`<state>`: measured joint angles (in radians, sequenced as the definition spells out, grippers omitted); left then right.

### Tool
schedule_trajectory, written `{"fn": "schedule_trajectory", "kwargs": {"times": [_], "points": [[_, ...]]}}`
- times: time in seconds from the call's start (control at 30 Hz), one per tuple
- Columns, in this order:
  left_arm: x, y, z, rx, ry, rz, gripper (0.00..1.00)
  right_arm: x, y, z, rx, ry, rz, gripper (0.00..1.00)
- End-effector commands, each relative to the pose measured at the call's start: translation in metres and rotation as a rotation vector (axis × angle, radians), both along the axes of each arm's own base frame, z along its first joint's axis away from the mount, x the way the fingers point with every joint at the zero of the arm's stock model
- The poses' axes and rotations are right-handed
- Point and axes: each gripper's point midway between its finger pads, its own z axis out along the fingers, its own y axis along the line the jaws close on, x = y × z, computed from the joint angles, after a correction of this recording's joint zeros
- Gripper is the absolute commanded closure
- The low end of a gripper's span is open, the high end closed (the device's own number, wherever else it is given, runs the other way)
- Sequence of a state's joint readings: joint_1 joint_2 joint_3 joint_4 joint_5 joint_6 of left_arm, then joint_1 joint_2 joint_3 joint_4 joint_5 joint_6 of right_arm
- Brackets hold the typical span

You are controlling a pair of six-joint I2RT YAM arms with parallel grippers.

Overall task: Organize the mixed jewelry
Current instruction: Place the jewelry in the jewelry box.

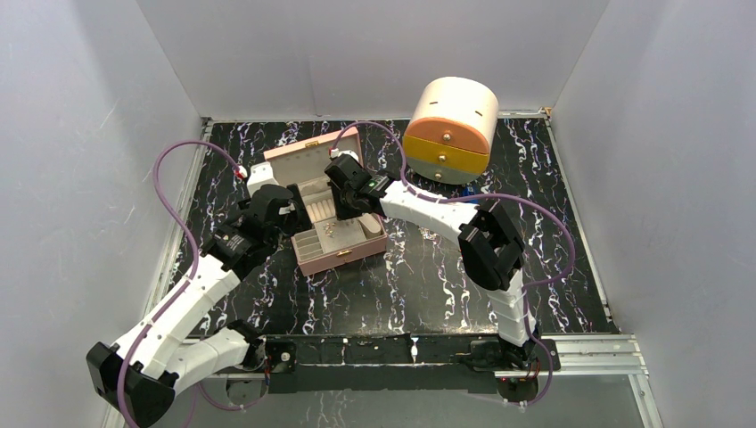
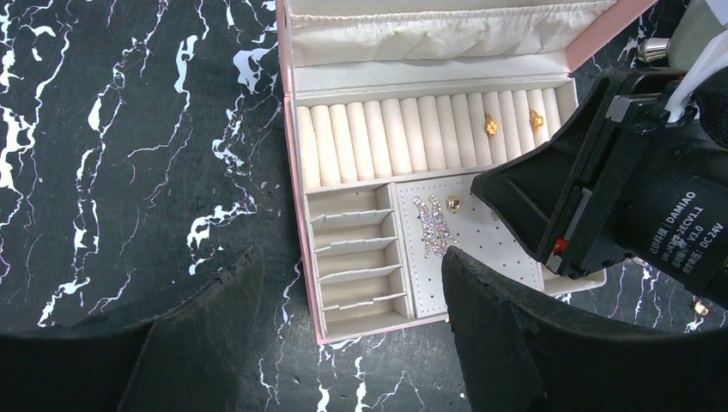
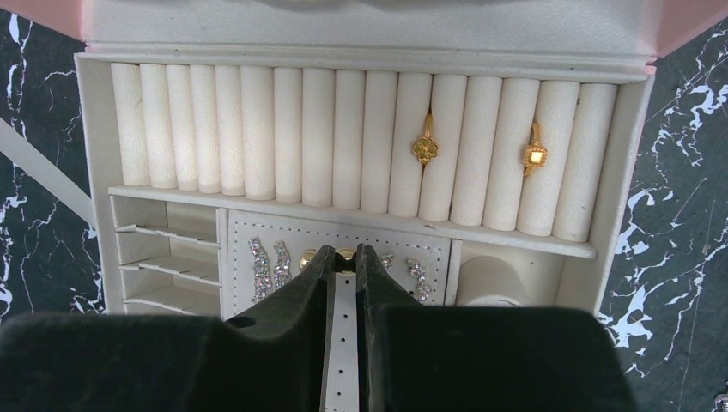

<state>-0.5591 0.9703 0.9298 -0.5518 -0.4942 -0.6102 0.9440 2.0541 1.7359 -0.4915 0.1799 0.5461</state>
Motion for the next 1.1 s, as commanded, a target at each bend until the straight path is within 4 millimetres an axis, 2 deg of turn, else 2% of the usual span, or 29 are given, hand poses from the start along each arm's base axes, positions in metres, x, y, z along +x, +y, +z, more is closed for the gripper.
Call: {"fn": "schedule_trajectory", "kwargs": {"times": [0.0,0.4,0.7,0.97,1.07], "points": [[0.005,0.004,0.010,0.006,-0.035,0.020,0.27,0.005,0.008,0.019,0.052,-0.050,0.009,0.85],[0.005,0.002,0.009,0.002,-0.033,0.016,0.27,0.009,0.007,0.012,0.040,-0.079,0.020,0.84],[0.006,0.003,0.011,0.005,-0.039,0.022,0.27,-0.003,0.011,0.011,0.049,-0.038,0.076,0.71],[0.005,0.004,0.012,0.006,-0.044,0.024,0.27,-0.003,0.015,0.029,0.091,-0.033,0.068,0.60],[0.005,0.004,0.011,0.004,-0.041,0.023,0.27,-0.002,0.015,0.029,0.090,-0.038,0.060,0.58]]}}
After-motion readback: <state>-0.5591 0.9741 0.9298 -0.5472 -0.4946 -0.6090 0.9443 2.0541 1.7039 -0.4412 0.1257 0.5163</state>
